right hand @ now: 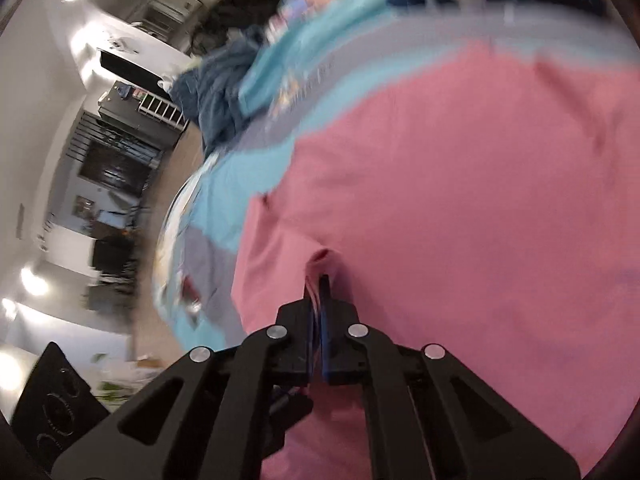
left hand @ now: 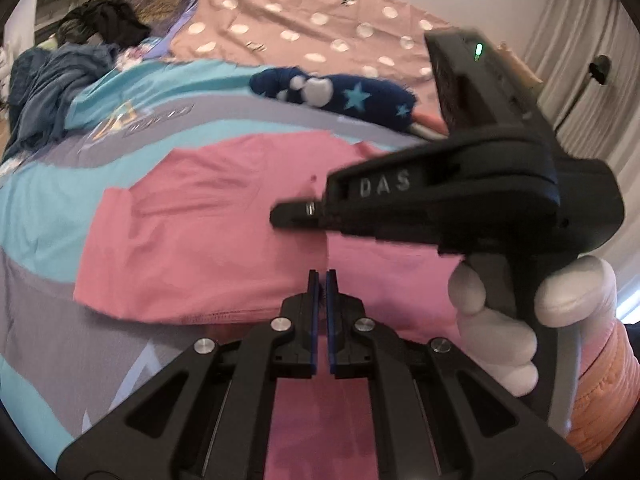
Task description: Fold small clothes
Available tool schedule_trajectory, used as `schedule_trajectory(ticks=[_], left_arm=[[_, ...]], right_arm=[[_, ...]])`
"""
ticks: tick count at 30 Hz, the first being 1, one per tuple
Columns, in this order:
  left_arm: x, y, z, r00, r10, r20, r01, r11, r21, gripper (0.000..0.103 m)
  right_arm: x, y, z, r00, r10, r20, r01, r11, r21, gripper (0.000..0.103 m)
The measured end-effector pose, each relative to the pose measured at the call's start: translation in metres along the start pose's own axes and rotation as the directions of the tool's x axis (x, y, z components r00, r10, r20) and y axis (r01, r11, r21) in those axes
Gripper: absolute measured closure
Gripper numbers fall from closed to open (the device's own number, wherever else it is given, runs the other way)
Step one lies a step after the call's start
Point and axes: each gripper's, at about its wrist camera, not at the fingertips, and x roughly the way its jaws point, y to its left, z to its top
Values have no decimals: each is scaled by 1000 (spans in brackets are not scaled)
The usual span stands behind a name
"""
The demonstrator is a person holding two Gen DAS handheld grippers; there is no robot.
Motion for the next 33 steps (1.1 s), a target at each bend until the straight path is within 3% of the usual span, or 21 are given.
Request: schedule_trajectory(ticks=[5,11,15,17,19,20,22,23,24,26,29,33], left_arm=[[6,-35,25,997,-59,41,56,996,69,100],[27,-92,55,981,-192,24,187,973,131,101],[42,-140,60,970,-245,-7,241,947,212,101],[51,-162,55,967,-252,-31,252,935,250,101],[57,-170,50,967,-252,-46,254,929,267,101],[58,-169,48,968,-245,-47,249,930,271,100],[54,-158,38,981,-191,-24,190,943,274,88],[52,-149,35,988,-156,-12,153,951,270,67],[51,-137,31,994,-110,3,106,960,258,54],[46,-107,22,1000,-26,12,23,973,229,51],[44,-69,9,998,38,-43,-29,982,187,48],[56,-45,0,991,89,-99,-70,981,184,47]], right_arm=[[-46,-3,17,990,-79,120,88,994,-72,101],[-104,-39,28,945,-200,258,228,970,-82,101],[-140,-82,20,924,-242,297,258,966,-16,101],[-148,-109,13,927,-239,288,237,971,44,101],[-144,-125,3,945,-223,241,212,975,69,101],[-137,-132,-1,955,-211,208,200,977,72,98],[-124,-135,-5,968,-196,158,188,980,64,95],[-116,-137,-8,974,-184,133,178,982,58,90],[-105,-138,-10,981,-161,105,156,986,56,88],[-85,-136,-10,994,-92,54,89,994,66,73],[-61,-128,-10,999,-38,-10,38,997,61,65],[-26,-114,-8,996,7,-90,0,997,73,64]])
